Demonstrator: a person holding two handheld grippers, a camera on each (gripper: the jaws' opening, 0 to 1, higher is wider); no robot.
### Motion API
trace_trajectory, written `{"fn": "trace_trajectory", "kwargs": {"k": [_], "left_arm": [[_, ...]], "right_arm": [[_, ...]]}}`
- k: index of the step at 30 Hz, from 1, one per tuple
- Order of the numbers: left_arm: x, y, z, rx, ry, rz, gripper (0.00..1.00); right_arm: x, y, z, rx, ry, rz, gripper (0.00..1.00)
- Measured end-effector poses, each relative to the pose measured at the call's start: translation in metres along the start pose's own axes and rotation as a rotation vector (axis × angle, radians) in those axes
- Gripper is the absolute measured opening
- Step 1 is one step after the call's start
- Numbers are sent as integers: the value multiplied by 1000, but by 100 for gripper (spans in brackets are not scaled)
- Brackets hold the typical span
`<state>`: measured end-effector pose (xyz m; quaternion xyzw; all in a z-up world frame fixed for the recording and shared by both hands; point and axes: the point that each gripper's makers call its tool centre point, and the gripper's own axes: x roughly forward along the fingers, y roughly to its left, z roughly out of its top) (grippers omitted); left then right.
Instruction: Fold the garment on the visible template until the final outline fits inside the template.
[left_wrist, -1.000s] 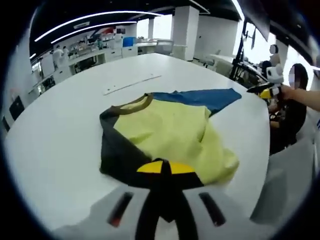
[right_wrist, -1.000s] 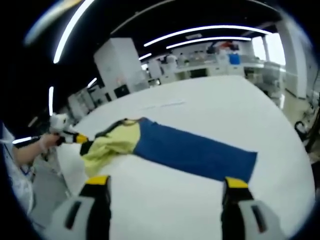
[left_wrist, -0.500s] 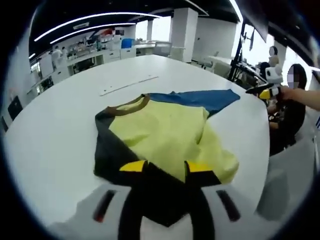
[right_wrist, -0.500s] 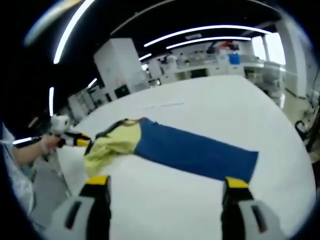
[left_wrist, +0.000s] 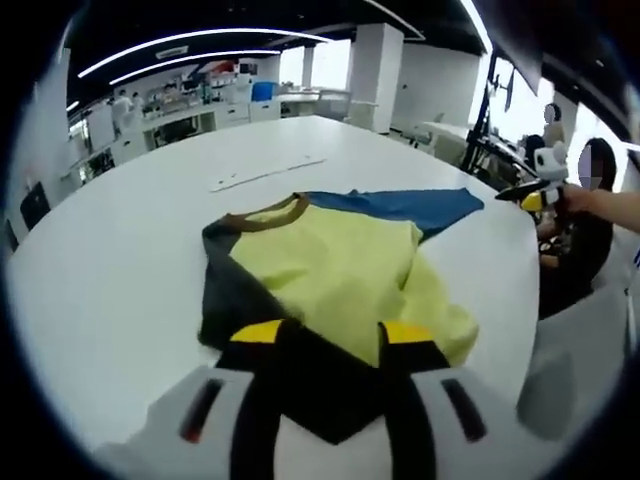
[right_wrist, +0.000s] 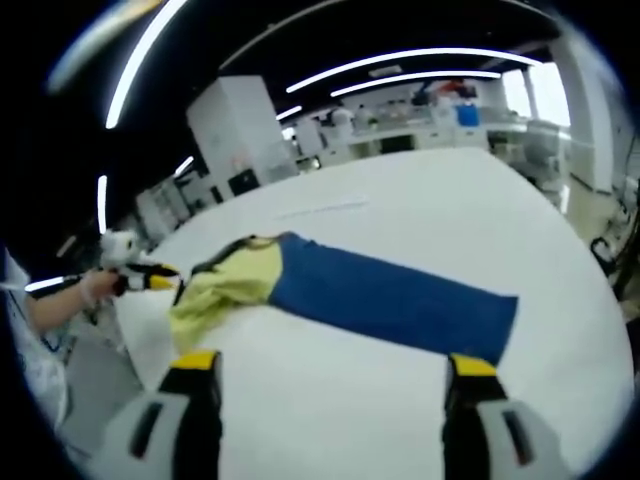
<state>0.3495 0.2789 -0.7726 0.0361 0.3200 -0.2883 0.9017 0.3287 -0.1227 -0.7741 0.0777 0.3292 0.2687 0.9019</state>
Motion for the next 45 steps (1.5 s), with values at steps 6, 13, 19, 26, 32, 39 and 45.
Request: {"fn": "trace_trajectory", "kwargs": {"k": [6, 13, 19, 26, 32, 39, 45], "left_arm": [[-13, 30, -17, -83, -10, 49, 32], [-12, 45, -48, -212, 20, 54, 30], [-6, 49, -60, -305, 5, 53, 27], [2, 49, -56, -500, -76, 7, 23], [7, 48, -56, -624, -126, -25, 17], [4, 57, -60, -659, -138, -6, 8], [0, 49, -57, -667, -152, -2, 0]], "right_arm": [[1, 0, -2, 2, 2, 2, 92], [2, 6, -3, 7, 3, 11, 92], [0, 7, -5, 2, 4, 23, 92], [-5, 14, -5, 0, -1, 31, 92], [-9, 10, -9, 6, 1, 19, 92], [-11, 8, -10, 8, 7, 12, 92], [-9, 11, -12, 7, 13, 17, 92]]}}
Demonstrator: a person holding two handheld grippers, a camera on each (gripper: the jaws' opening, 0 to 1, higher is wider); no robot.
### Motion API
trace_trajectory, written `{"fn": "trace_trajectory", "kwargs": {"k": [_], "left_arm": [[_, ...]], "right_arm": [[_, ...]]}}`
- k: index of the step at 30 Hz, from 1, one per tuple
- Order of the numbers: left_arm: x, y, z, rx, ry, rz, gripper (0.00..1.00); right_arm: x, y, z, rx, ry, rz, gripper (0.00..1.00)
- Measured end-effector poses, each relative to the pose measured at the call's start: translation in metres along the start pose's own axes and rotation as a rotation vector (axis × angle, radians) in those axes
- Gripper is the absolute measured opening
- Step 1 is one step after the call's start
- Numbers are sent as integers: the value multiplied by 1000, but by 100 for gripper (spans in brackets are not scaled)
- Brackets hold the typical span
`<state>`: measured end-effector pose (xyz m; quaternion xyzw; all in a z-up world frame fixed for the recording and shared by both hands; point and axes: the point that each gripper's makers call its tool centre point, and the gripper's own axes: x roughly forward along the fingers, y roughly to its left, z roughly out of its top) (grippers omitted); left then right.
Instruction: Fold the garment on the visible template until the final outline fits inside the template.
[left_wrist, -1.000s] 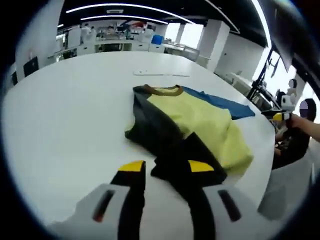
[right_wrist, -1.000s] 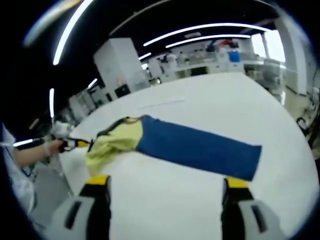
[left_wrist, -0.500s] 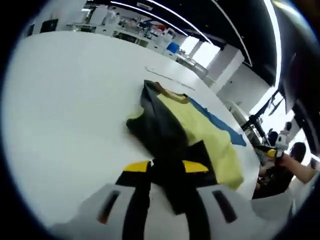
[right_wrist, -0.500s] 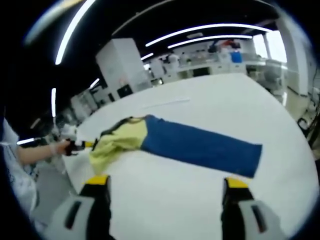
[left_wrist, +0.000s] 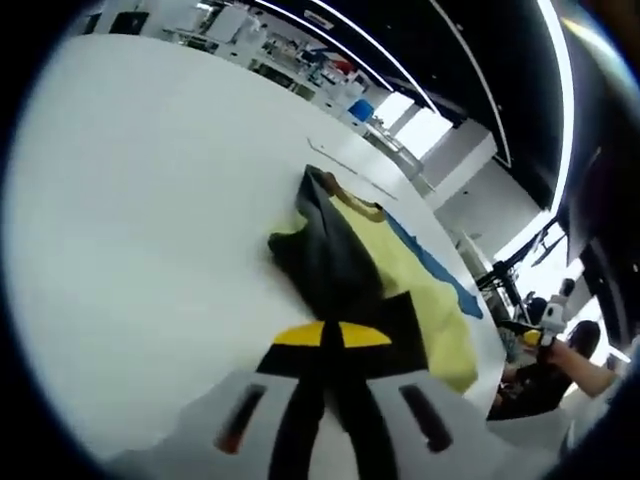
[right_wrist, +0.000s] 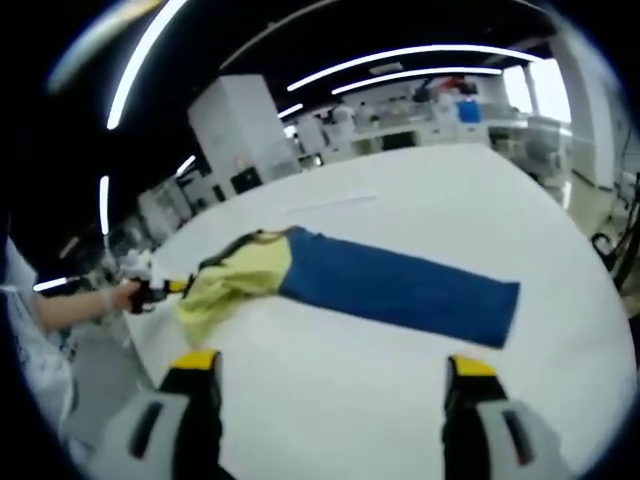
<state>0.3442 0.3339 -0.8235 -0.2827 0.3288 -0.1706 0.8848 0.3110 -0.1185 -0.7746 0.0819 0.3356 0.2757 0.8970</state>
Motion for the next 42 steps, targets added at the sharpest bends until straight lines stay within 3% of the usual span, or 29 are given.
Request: {"fn": "trace_trajectory", "kwargs": {"k": [6, 13, 15, 17, 19, 29, 37, 38, 42], "left_arm": [[-7, 1, 6, 4, -18, -6, 0], [-39, 1, 25, 36, -65, -8, 0], [-50, 12, 35, 49, -74, -7, 0], [-60, 11, 40, 62, -83, 2, 0], [-71, 29, 50, 65, -85, 11, 0], [-120, 62, 69, 86, -104, 70, 0], [-145, 111, 96, 99, -134, 117, 0], [-147, 127, 107, 80, -143, 126, 0], [-153, 153, 119, 82, -148, 152, 0]], "right_arm": [[2, 2, 1, -5, 1, 8, 92], [-3, 14, 10, -19, -1, 6, 92], [-4, 20, 13, -20, -5, 2, 92], [-5, 26, 15, -27, -2, 0, 92], [-6, 37, 17, -31, 2, 3, 92], [-8, 74, 28, -48, -5, -15, 92], [-5, 103, 34, -65, -22, -44, 92], [-4, 107, 34, -69, -22, -48, 92], [-2, 114, 35, -71, -25, -64, 92]]}}
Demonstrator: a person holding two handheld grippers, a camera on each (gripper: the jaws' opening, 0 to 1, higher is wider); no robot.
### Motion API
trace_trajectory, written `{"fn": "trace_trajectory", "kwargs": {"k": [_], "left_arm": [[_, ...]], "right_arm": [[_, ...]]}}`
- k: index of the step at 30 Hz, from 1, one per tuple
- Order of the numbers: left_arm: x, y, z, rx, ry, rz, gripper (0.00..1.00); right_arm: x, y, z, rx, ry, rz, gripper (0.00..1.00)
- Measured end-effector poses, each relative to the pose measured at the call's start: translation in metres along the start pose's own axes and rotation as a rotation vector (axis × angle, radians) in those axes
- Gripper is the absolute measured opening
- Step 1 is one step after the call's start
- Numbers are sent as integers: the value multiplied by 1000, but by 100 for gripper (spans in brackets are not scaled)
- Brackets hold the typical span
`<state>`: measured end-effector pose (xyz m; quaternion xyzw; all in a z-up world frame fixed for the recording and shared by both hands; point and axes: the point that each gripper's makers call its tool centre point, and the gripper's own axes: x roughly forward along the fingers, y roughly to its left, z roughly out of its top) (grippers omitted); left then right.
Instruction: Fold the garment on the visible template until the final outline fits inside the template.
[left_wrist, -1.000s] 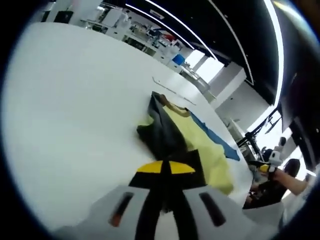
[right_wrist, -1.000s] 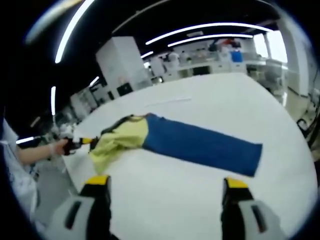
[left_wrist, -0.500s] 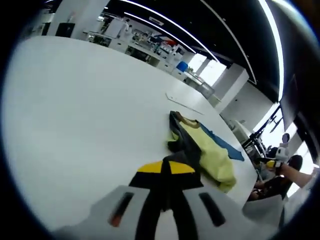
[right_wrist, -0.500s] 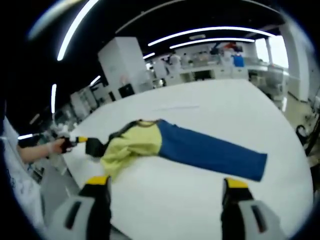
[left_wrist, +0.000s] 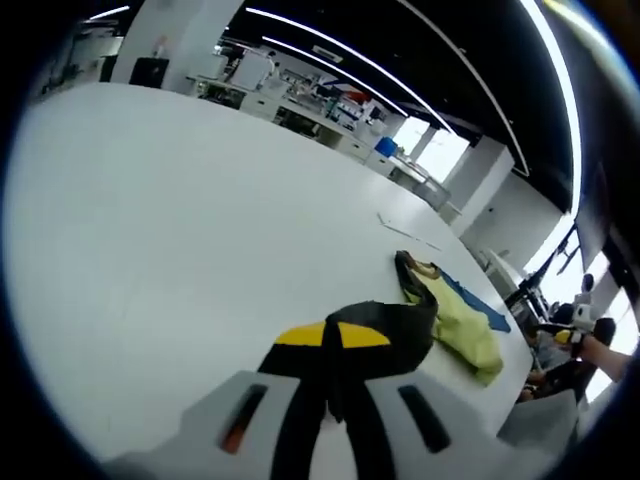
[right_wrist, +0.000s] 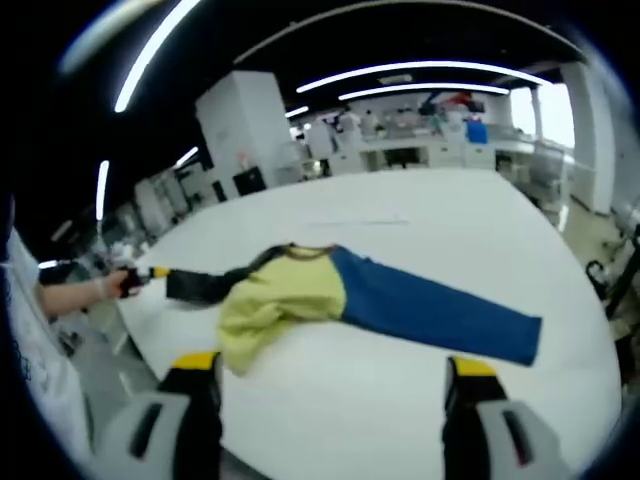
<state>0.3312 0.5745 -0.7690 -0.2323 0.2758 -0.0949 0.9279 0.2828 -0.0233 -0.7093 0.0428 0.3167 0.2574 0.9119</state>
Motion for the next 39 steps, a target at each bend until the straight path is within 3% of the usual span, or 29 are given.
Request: {"fn": "trace_trajectory", "kwargs": {"k": [17, 28, 36, 39], "left_arm": [[24, 88, 36, 56, 29, 78, 0], [26, 118, 62, 42, -5, 137, 0], [36, 135, 68, 53, 30, 173, 0], [39, 143, 65, 62, 73, 191, 0]], "right_arm": [[6, 6, -5, 32, 26, -68, 92], [9, 5, -10, 61, 42, -96, 91], [11, 4, -13, 63, 60, -101, 91], [10, 3, -14, 63, 63, -104, 91]]}}
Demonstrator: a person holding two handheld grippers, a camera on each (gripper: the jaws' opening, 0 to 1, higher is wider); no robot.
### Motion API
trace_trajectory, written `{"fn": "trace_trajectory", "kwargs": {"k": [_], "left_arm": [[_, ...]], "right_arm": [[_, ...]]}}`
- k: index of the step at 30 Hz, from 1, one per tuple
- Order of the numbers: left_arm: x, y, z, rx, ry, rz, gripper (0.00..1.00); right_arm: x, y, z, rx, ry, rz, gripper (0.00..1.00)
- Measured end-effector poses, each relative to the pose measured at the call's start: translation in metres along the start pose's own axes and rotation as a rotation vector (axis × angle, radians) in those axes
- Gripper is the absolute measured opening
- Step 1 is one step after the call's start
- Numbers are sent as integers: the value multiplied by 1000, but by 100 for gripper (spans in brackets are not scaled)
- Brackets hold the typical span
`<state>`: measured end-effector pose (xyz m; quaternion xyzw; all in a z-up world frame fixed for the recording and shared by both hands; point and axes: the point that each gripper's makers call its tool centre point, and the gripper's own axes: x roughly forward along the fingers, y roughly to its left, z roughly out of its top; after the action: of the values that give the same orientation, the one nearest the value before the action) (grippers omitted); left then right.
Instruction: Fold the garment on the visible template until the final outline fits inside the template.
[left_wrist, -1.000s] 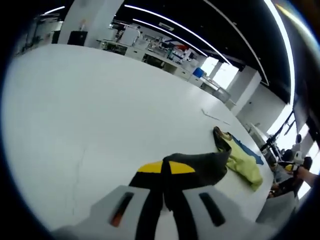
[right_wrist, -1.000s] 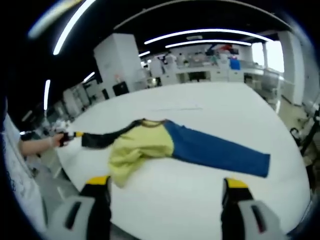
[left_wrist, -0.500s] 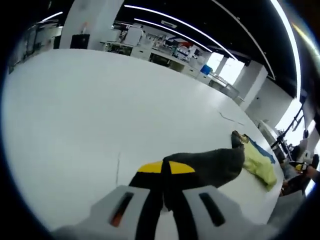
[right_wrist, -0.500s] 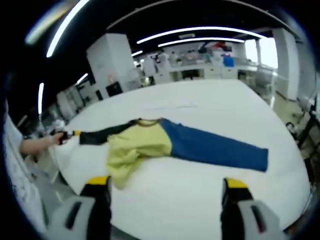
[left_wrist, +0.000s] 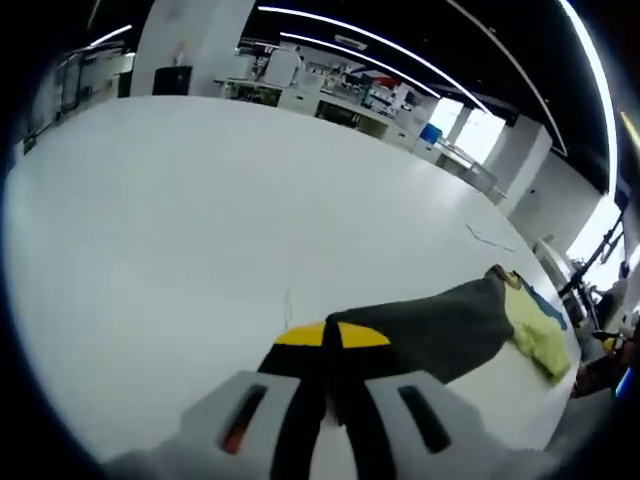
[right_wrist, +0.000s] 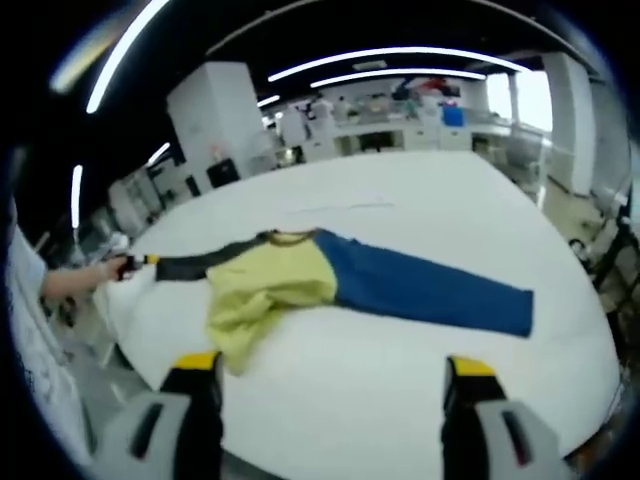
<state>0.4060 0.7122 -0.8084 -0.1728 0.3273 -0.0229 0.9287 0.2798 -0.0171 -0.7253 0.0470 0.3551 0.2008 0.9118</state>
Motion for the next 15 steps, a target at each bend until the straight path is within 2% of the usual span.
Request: {"fn": "trace_trajectory", "kwargs": {"k": [3, 6, 9, 12, 15], "left_arm": [[2, 4, -10, -17, 32, 17, 0], [7, 12, -25, -31, 105, 51, 0], [10, 14, -37, -40, 144, 67, 0], [6, 6, -35, -37, 139, 69, 0], [5, 6, -35, -39, 139, 67, 0]], "right_arm": [[0, -3, -1, 7, 2, -2, 91], [-1, -5, -2, 7, 3, -3, 91], [-1, -2, -2, 9, 2, -4, 91], [-2, -4, -4, 9, 8, -8, 91], [-2, -3, -6, 16, 4, -10, 91]]}}
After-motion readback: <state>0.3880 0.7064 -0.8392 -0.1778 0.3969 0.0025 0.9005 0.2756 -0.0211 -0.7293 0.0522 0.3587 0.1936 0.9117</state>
